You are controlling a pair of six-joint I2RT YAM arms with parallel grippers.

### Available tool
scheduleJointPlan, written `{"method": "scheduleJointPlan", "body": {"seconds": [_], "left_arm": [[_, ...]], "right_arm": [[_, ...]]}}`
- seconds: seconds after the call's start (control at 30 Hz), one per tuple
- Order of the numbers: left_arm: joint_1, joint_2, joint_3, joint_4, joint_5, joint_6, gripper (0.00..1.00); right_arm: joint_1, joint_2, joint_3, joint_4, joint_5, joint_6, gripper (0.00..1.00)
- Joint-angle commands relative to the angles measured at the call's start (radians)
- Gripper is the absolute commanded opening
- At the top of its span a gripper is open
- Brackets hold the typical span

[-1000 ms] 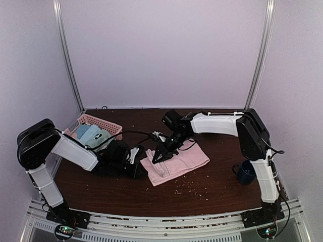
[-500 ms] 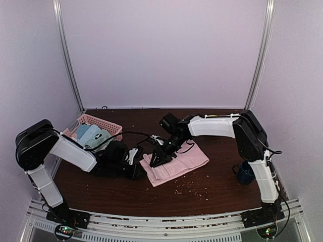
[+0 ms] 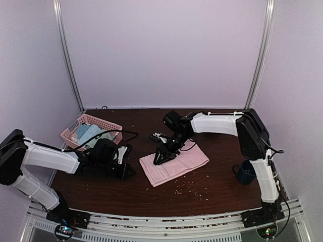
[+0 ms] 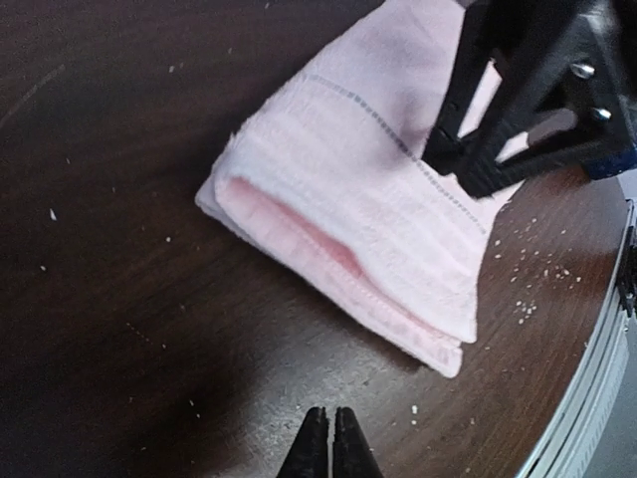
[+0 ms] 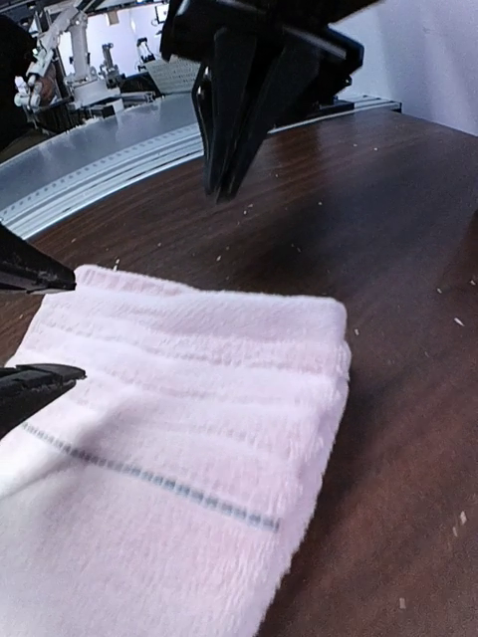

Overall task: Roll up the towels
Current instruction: Fold the towel at the center of the board, then rotate the towel at the center of the board.

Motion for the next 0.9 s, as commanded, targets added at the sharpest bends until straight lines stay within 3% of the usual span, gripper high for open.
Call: {"method": "scheduleJointPlan", "body": {"seconds": [0.0,0.23,0.47,0.7,0.87], "left_arm": [[-0.006,-0.085,0.071,-0.086,-0.042,0.071,0.06],[-0.032,0.122,0.297,-0.037,0.026,0.107,0.03],[-0.100,0.389,0.472,-0.027,0.132,0.106,0.01],[-0.125,0.415,0.406,-0.038,0.126,0.072,0.00],[-0.120,0.364,0.299,-0.047,0.075,0.068,0.00]], "right_arm": [[-0.117,-0.107,0.039,-0.089,0.109,-0.154,0.26],[-0.299,-0.224,-0.102,0.042,0.193,-0.222,0.23],[-0.346,-0.216,-0.185,0.099,0.219,-0.294,0.16],[-0.344,-0.149,-0.225,0.203,0.232,-0.266,0.12],[-0.345,-0.095,-0.219,0.228,0.340,-0.272,0.09]]}}
